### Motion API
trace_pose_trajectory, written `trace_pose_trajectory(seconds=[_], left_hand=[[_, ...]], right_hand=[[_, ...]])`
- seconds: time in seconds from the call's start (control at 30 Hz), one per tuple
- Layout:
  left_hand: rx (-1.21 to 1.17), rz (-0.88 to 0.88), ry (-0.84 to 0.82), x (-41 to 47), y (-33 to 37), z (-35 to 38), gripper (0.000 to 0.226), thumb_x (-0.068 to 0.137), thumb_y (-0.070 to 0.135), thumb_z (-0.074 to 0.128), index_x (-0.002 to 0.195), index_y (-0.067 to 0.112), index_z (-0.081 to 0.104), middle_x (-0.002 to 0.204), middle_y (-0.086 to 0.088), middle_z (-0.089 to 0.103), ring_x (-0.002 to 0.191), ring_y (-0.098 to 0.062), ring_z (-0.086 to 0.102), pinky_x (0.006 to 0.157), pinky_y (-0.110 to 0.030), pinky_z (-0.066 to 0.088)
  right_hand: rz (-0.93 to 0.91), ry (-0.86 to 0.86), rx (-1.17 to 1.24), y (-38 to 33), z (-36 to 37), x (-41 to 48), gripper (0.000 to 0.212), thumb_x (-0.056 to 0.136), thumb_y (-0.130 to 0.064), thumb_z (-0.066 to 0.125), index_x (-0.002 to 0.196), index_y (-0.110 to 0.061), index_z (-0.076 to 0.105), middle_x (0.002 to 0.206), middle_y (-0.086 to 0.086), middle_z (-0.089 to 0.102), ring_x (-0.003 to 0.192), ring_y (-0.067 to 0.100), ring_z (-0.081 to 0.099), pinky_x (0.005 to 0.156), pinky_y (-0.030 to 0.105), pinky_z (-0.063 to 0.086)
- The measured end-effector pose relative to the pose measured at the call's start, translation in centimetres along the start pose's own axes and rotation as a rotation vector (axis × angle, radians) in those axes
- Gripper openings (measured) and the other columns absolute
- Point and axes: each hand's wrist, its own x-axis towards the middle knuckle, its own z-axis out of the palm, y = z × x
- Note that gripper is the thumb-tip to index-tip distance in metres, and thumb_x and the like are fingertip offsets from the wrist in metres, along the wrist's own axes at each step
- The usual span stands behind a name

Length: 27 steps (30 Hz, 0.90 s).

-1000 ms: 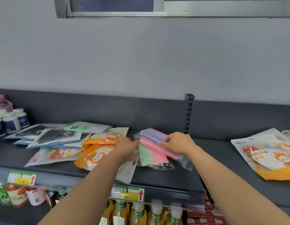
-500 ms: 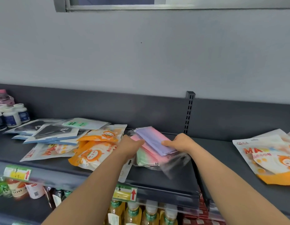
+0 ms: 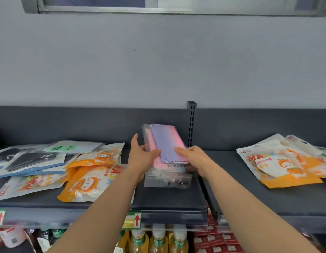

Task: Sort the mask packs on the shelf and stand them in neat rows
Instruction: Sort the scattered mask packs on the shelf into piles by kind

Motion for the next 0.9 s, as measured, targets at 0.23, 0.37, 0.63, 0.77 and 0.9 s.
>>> trace_pose_trajectory(seconds=[0.23, 0.37, 0.63, 0.77, 0.9], left_hand=[[-0.118, 0.103, -0.207, -0.6, 2.4, 6.3, 0.089, 0.086, 0.003, 0.071, 0.151, 0.039, 0.02, 0.12, -0.007, 0.058, 0.101, -0.026, 0.068, 0.085, -0.052, 0.057], [-0.146, 0.109, -0.318, -1.8, 4.0, 12.0, 0.083, 0.087, 0.004, 0.07, 0.149, 0.037, 0.026, 0.118, -0.007, 0.06, 0.099, -0.028, 0.069, 0.081, -0.054, 0.057], [-0.187, 0.085, -0.462, -3.9, 5.5, 28.5, 0.083, 0.086, 0.012, 0.072, 0.15, 0.033, 0.022, 0.116, -0.007, 0.06, 0.103, -0.029, 0.066, 0.087, -0.055, 0.055], [-0.107, 0.125, -0.479, -4.9, 5.4, 37.8, 0.077, 0.085, 0.014, 0.073, 0.146, 0.025, 0.028, 0.125, -0.008, 0.058, 0.104, -0.025, 0.064, 0.085, -0.043, 0.057], [0.001, 0.083, -0.507, -5.2, 4.8, 45.4, 0.092, 0.083, 0.013, 0.074, 0.153, 0.023, 0.016, 0.133, -0.006, 0.053, 0.11, -0.024, 0.059, 0.078, -0.031, 0.055]], right_hand=[[-0.103, 0.183, 0.146, -0.3, -7.0, -3.1, 0.048, 0.081, -0.046, 0.072, 0.107, -0.013, 0.049, 0.115, 0.011, 0.065, 0.084, 0.019, 0.06, 0.079, 0.038, 0.051], [-0.152, 0.318, 0.121, -0.1, -12.9, -4.7, 0.05, 0.079, -0.05, 0.073, 0.108, -0.014, 0.051, 0.111, 0.007, 0.066, 0.088, 0.02, 0.064, 0.078, 0.038, 0.055], [-0.183, 0.494, 0.115, 1.2, -29.1, -6.6, 0.049, 0.078, -0.044, 0.076, 0.109, -0.016, 0.049, 0.113, 0.009, 0.064, 0.102, 0.027, 0.066, 0.089, 0.047, 0.054], [-0.113, 0.569, 0.086, 3.0, -37.6, -6.6, 0.049, 0.082, -0.04, 0.073, 0.112, -0.009, 0.049, 0.11, 0.011, 0.064, 0.099, 0.027, 0.065, 0.084, 0.044, 0.055], [-0.046, 0.594, 0.041, 5.1, -44.6, -5.9, 0.033, 0.088, -0.034, 0.07, 0.093, -0.009, 0.048, 0.096, 0.008, 0.061, 0.073, 0.015, 0.056, 0.06, 0.028, 0.046]])
